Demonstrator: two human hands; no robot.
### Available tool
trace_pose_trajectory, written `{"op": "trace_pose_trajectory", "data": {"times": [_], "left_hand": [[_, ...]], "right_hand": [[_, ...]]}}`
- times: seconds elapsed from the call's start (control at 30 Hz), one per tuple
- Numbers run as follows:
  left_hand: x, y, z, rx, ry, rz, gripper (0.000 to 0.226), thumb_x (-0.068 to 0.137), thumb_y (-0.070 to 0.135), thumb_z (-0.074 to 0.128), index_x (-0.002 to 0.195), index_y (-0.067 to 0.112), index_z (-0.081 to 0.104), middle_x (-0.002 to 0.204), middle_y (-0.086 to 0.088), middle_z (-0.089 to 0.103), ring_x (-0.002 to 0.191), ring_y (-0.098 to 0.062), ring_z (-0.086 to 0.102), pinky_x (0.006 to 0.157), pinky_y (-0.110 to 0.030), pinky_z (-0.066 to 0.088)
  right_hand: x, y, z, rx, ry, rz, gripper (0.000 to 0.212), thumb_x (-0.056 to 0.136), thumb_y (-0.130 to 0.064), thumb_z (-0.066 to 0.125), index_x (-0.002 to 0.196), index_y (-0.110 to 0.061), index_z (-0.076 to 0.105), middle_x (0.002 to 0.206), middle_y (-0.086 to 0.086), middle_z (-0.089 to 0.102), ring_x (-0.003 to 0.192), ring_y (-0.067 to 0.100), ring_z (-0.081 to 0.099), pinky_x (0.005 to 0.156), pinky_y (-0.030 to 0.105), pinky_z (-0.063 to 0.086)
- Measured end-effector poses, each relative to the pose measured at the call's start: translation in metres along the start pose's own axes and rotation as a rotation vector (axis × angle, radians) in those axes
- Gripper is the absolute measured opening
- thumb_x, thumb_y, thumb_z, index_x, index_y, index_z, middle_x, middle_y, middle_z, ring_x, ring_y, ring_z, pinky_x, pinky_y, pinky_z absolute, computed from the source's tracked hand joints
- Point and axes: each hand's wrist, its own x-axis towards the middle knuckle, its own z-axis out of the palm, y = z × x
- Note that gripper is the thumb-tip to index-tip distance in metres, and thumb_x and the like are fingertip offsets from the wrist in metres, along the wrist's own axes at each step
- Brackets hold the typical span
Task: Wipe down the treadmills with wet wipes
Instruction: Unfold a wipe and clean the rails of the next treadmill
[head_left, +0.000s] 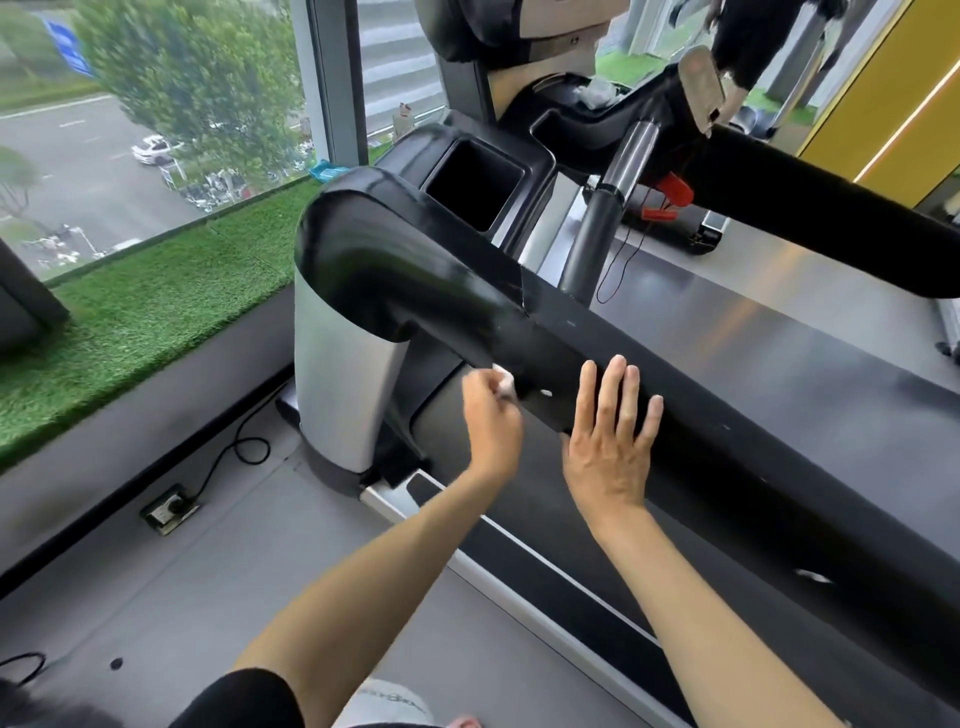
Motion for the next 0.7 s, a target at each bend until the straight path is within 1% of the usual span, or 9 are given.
{"op": "trace_pose_trajectory", "data": {"times": [0.07,0.13,0.2,0.27,0.4,0.47,0.53,0.6,0.7], "left_hand": [[0.041,0.007,-0.011,0.007,0.148,-0.058,0.017,0.098,0.01,0.045,0.081,0.014,0.045,0.088,-0.007,0.047,0.08,-0.018,0.046,0.076,-0.026,0.038],[0.072,0.017,-0.019,-0.004,0.219,-0.077,0.018,0.102,0.021,0.043,0.088,0.01,0.048,0.094,-0.005,0.046,0.084,-0.016,0.044,0.078,-0.022,0.036],[0.072,0.027,-0.015,0.014,0.242,-0.03,0.009,0.098,0.008,0.044,0.097,0.003,0.051,0.098,-0.006,0.045,0.089,-0.017,0.044,0.08,-0.017,0.035],[0.041,0.026,-0.002,0.057,0.193,0.127,0.014,0.092,-0.003,0.042,0.1,-0.004,0.053,0.098,-0.01,0.045,0.092,-0.021,0.044,0.084,-0.012,0.033],[-0.01,-0.001,0.0,0.127,-0.128,0.433,0.024,0.081,-0.015,0.04,0.092,0.001,0.054,0.096,-0.003,0.044,0.089,-0.025,0.05,0.083,-0.014,0.038],[0.011,0.0,-0.011,0.122,-0.057,0.407,0.025,0.078,-0.019,0.04,0.088,0.0,0.055,0.093,-0.005,0.045,0.087,-0.022,0.049,0.083,-0.021,0.042],[0.045,0.012,-0.018,0.121,0.094,0.272,0.018,0.084,-0.016,0.043,0.092,-0.005,0.055,0.094,-0.012,0.047,0.089,-0.021,0.046,0.085,-0.026,0.04],[0.069,0.028,-0.019,0.146,0.195,0.197,0.015,0.088,-0.012,0.042,0.097,-0.008,0.054,0.096,-0.015,0.047,0.09,-0.021,0.043,0.084,-0.016,0.035],[0.05,0.042,-0.003,0.128,0.195,0.345,0.024,0.081,-0.014,0.039,0.097,-0.008,0.056,0.096,-0.018,0.05,0.091,-0.019,0.042,0.087,-0.008,0.031]], "right_hand": [[0.0,0.0,-0.001,-0.001,-0.021,0.005,0.102,0.078,-0.032,0.072,0.154,-0.004,0.01,0.155,0.022,0.006,0.144,0.036,0.009,0.117,0.053,0.002],[0.0,0.0,0.0,-0.001,-0.019,0.003,0.104,0.077,-0.035,0.073,0.154,-0.004,0.009,0.155,0.022,0.006,0.144,0.036,0.008,0.117,0.053,0.001],[0.0,0.0,0.0,-0.007,-0.025,-0.001,0.106,0.077,-0.037,0.072,0.154,-0.004,0.007,0.155,0.023,0.004,0.144,0.036,0.007,0.117,0.053,0.001],[-0.001,-0.001,0.0,-0.013,-0.027,-0.005,0.105,0.077,-0.036,0.071,0.154,-0.004,0.007,0.156,0.023,0.004,0.144,0.036,0.007,0.117,0.053,0.001],[0.0,-0.001,0.0,-0.009,-0.019,-0.006,0.103,0.078,-0.032,0.071,0.154,-0.004,0.007,0.156,0.023,0.005,0.144,0.036,0.007,0.118,0.053,-0.002],[0.0,-0.001,-0.001,0.015,-0.025,-0.003,0.104,0.077,-0.031,0.072,0.154,-0.004,0.008,0.156,0.022,0.005,0.144,0.036,0.007,0.118,0.053,-0.003],[0.001,-0.001,-0.002,0.026,-0.038,0.002,0.106,0.077,-0.034,0.073,0.154,-0.004,0.006,0.156,0.023,0.003,0.144,0.036,0.006,0.118,0.053,-0.003],[0.001,-0.001,-0.003,0.022,-0.056,-0.003,0.109,0.076,-0.037,0.073,0.154,-0.004,0.004,0.158,0.025,-0.003,0.144,0.037,0.005,0.117,0.053,-0.004],[0.0,0.0,-0.005,0.002,-0.073,-0.006,0.11,0.076,-0.04,0.072,0.154,-0.004,0.004,0.158,0.025,-0.011,0.146,0.038,0.0,0.118,0.053,-0.004]]}}
